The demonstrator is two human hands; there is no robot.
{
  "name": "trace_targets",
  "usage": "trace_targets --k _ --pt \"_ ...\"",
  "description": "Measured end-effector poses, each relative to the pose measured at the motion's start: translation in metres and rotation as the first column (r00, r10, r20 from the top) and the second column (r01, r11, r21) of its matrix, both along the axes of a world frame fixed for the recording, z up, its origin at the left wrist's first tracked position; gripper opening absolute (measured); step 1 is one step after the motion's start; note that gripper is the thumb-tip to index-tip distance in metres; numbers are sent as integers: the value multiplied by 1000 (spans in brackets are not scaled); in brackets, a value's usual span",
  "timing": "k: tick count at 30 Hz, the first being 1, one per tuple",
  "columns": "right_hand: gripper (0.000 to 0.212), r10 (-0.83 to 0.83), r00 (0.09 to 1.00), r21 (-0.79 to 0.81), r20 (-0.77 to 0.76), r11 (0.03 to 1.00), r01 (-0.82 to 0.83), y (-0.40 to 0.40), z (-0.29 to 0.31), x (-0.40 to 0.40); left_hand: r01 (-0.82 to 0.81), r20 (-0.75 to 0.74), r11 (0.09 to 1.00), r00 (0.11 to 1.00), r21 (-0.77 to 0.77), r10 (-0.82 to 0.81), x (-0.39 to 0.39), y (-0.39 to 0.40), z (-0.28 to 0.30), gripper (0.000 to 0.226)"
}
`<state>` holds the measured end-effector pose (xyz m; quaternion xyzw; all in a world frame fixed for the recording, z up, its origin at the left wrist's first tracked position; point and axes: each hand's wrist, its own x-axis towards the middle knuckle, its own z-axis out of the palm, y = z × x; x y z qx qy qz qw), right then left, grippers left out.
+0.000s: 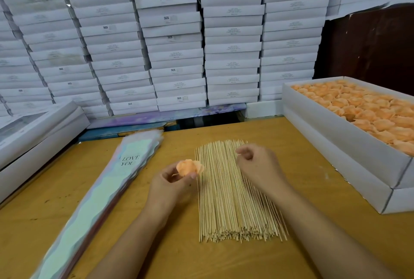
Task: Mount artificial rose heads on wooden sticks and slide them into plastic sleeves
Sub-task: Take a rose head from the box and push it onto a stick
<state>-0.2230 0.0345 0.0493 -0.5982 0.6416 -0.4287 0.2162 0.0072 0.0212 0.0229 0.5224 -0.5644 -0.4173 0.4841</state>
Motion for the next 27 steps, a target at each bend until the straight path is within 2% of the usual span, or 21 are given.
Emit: trace_targets --k 3,5,8,16,27 --pt "23 -124 976 145 -180 978 151 1 -6 -29 78 -326 977 945 198 -9 9 -4 0 45" --pt "16 -124 940 251 -318 945 209 3 -10 -43 158 -502 960 865 232 -21 13 -7 0 46" --pt "28 -54 920 375 -389 903 211 8 -13 -50 226 -647 948 762 223 -29 15 -10 1 44" --pt "38 -16 940 412 -340 896 164 9 -12 -51 161 -609 952 792 261 33 16 -9 0 50" --pt "28 -22 944 459 -330 870 180 3 -8 -54 168 -604 952 796 255 22 16 -10 -2 48"
